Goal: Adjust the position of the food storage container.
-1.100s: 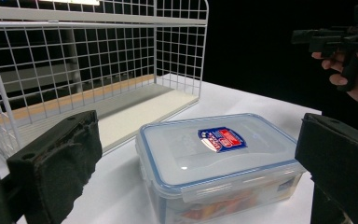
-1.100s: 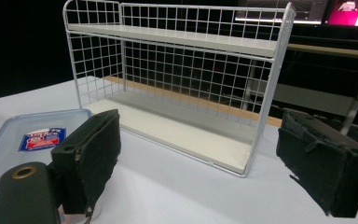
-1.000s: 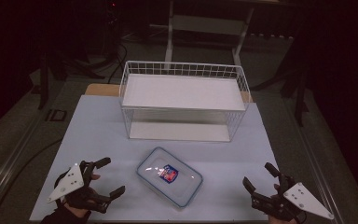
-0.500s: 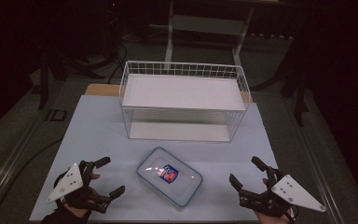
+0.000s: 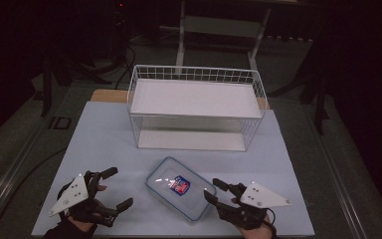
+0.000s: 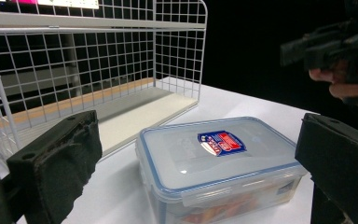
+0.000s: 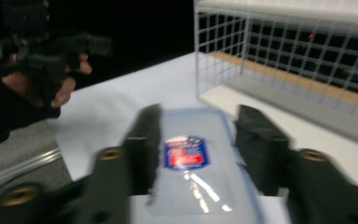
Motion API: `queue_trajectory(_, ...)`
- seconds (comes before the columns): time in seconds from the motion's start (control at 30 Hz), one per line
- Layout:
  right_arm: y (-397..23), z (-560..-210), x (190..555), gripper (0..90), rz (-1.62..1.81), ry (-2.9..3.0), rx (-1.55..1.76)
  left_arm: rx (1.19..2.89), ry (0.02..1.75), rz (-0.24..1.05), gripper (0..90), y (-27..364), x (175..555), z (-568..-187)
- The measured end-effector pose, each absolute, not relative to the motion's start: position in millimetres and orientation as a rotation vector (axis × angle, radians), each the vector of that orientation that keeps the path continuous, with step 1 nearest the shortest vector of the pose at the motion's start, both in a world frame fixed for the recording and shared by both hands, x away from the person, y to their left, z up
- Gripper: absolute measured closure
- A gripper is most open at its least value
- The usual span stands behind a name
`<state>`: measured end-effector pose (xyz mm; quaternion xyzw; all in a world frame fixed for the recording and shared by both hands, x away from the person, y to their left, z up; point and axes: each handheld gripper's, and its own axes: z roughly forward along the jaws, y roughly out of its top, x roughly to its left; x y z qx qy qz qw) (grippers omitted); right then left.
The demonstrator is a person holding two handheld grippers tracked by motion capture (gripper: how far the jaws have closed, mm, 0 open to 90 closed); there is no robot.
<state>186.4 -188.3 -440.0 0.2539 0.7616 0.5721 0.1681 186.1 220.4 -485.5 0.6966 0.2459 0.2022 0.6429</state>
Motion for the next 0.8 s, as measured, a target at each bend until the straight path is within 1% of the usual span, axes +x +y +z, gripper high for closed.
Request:
queue_trajectory(0.13,-174,-451,183,73.7,1.617,2.23,0.711,1.585,0.562,0.457,0.3,220,186,-486)
queue_trajectory(0.17,-168,-457,180,78.8,1.615,2.275,0.701,1.587,0.561,0.458,0.3,220,186,-486)
queue_trajectory(0.2,-168,-457,180,78.8,1.615,2.275,0.701,1.588,0.562,0.457,0.3,220,186,-486)
queue_trajectory(0.27,-163,-462,178,84.1,1.605,2.314,0.693,1.587,0.561,0.455,0.3,220,187,-486)
queue_trajectory(0.3,-158,-469,175,88.3,1.581,2.369,0.683,1.587,0.562,0.454,0.3,220,187,-486)
queue_trajectory(0.33,-158,-469,175,88.3,1.581,2.369,0.683,1.586,0.562,0.454,0.3,220,187,-486)
queue_trajectory(0.63,-137,-504,167,89.8,1.478,2.585,0.665,1.586,0.565,0.455,0.3,221,187,-487)
queue_trajectory(0.8,-134,-513,168,90.0,1.412,2.623,0.662,1.589,0.563,0.453,0.3,221,188,-487)
